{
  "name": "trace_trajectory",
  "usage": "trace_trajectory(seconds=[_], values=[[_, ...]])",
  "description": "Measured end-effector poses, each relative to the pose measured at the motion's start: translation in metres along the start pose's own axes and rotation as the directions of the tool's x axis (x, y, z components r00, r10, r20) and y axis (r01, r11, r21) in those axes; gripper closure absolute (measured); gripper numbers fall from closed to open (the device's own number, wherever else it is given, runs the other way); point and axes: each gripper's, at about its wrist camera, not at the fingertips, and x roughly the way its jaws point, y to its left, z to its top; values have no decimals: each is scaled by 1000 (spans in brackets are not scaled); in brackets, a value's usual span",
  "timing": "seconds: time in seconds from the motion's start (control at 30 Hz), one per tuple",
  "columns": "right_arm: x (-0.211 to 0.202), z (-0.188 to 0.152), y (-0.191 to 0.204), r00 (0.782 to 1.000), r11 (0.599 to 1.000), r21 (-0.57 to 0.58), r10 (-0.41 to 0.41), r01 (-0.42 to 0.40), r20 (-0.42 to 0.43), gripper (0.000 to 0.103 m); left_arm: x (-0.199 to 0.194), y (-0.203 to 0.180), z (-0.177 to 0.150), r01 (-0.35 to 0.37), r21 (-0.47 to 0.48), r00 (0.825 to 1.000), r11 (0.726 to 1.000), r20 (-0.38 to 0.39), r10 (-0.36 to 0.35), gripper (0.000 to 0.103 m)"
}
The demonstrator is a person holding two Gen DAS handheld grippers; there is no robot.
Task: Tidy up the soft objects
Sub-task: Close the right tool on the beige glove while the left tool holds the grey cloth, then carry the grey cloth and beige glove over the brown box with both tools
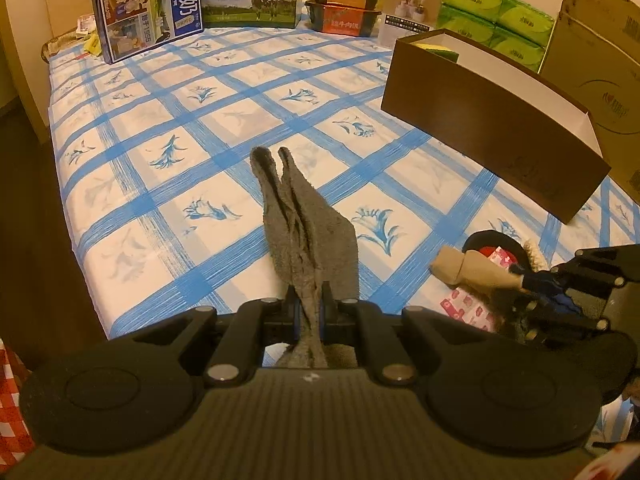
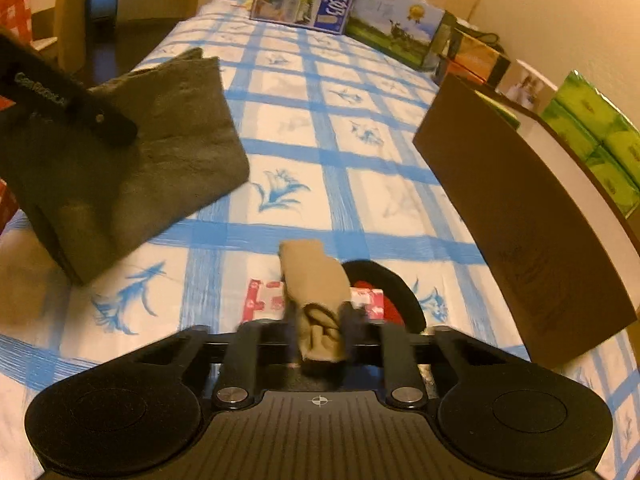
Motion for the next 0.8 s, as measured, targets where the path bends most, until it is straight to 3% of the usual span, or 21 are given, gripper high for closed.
trace_trajectory(seconds=[0.27, 0.57, 0.7, 0.8], values=[[-35, 14, -38, 987, 971, 223, 50, -83, 150, 94, -6, -5, 3, 12, 8, 1000, 1000, 18, -12, 96], [-76, 19, -86, 963, 842, 493, 103, -217, 249, 94, -23, -13, 13, 21, 38, 998, 999, 63, -24, 96], [-92, 17, -104, 952, 788, 560, 103, -255, 288, 94, -32, -19, 18, 24, 57, 996, 998, 82, -28, 96], [-104, 18, -112, 947, 771, 580, 90, -262, 308, 94, -39, -24, 22, 28, 73, 995, 997, 97, -35, 96]])
